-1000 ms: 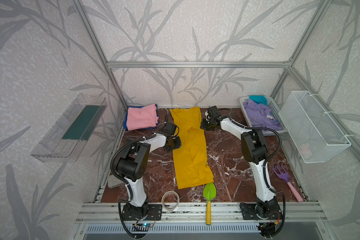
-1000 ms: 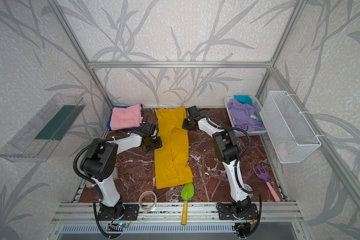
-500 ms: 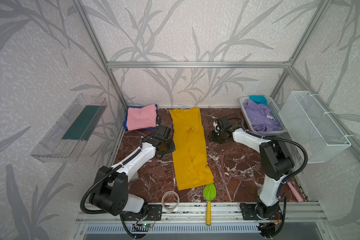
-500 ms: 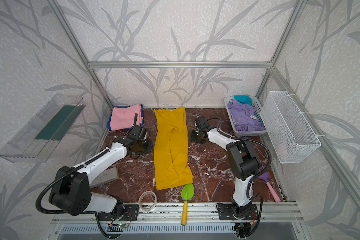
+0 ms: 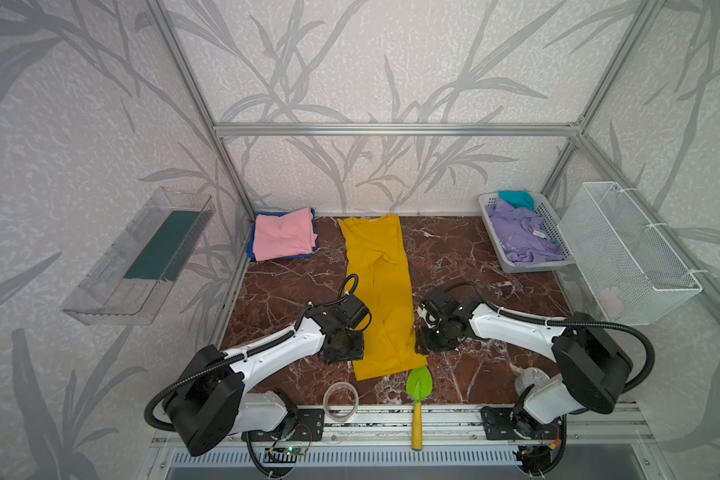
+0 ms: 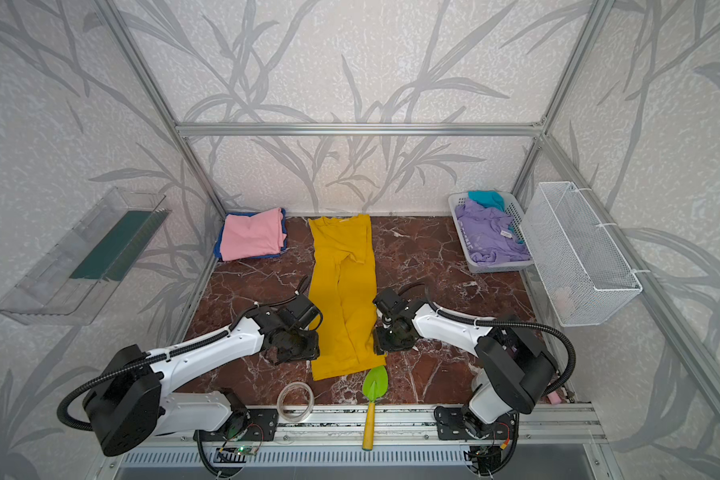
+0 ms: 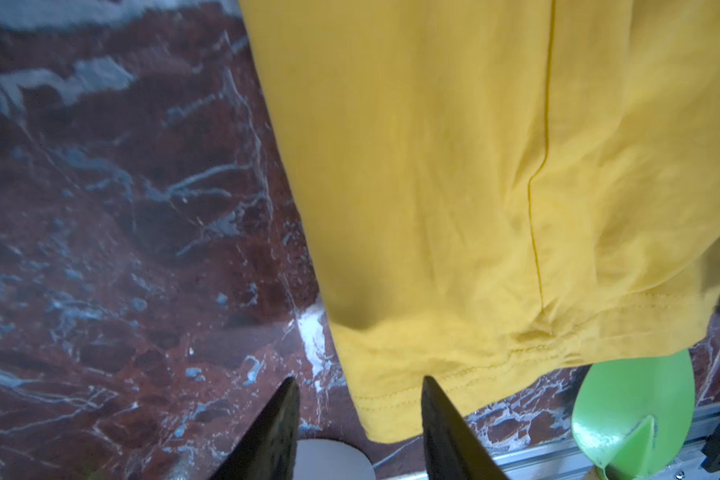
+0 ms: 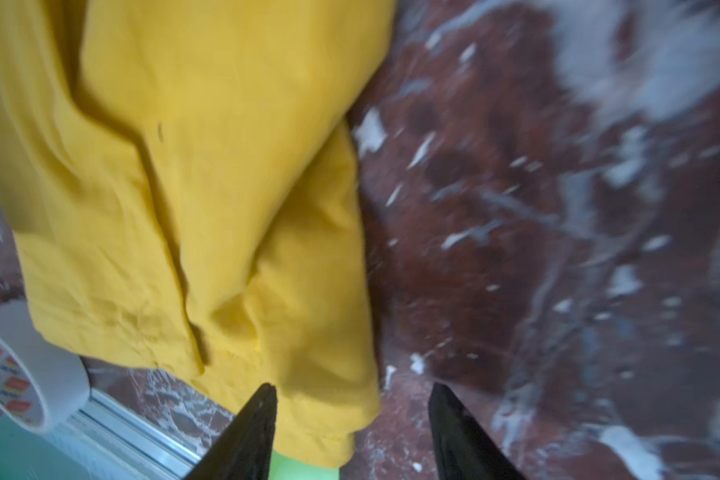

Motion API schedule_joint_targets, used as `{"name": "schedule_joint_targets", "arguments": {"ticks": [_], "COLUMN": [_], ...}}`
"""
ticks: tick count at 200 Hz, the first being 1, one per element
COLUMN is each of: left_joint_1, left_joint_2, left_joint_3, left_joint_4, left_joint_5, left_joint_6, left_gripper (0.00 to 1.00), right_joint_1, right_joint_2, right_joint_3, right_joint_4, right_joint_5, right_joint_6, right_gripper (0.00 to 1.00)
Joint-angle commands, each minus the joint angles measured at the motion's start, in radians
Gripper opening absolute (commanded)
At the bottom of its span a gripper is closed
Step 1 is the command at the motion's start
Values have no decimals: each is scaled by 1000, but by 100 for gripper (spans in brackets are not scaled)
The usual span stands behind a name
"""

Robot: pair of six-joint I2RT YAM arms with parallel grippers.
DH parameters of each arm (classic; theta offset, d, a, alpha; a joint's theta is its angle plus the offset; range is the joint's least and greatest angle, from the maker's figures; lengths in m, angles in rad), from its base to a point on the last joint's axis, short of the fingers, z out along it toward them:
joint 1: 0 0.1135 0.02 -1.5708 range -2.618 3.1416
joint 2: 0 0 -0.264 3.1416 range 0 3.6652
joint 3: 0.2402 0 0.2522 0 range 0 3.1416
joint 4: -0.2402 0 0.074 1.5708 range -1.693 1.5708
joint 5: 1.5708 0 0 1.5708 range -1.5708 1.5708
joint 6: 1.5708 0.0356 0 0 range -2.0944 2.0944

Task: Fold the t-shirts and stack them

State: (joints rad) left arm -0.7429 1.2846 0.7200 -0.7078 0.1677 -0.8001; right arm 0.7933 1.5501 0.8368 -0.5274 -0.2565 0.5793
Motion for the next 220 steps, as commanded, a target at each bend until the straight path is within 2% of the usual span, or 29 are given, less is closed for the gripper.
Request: {"name": "schedule_joint_targets", "arguments": {"ticks": [1,19,29,50,66,89,104,116,126,159,186,201,220], "left_joint_1": [-38,-60,-68,-74,-79,-80,-82,-81,-81,-82,-79,-71,-6], "left_joint_2": [-40,-39,-28,-4,15,41,50,46,29,-67,-145,-172,-160], "left_joint_3": [-44,-100,-124,-145,-148,-138,-126,-113,-103,-53,24,75,171], "left_joint_4": [15,87,124,180,205,213,205,186,162,34,-51,-64,-100], "left_joint_5": [29,57,60,64,74,80,78,75,66,32,-18,-75,-122], "left_joint_6": [-90,-126,-141,-151,-152,-142,-137,-136,-137,-148,-144,-108,-25], "left_gripper": [51,51,51,51,49,37,20,6,0,0,0,0,0], "right_joint_1": [34,43,44,46,46,53,64,78,90,147,154,152,118], "right_joint_2": [-1,-5,-11,-26,-37,-54,-67,-77,-86,-116,-152,-165,-154], "right_joint_3": [-33,-70,-94,-136,-150,-141,-129,-110,-89,-11,59,122,201], "right_joint_4": [11,33,57,114,136,133,125,106,77,-19,-87,-132,-139], "right_joint_5": [-23,-23,-24,-34,-47,-49,-52,-50,-48,-12,32,91,160], "right_joint_6": [88,114,130,171,183,184,186,182,175,159,136,106,66], "right_gripper": [61,61,57,29,17,7,0,0,0,0,0,0,0]}}
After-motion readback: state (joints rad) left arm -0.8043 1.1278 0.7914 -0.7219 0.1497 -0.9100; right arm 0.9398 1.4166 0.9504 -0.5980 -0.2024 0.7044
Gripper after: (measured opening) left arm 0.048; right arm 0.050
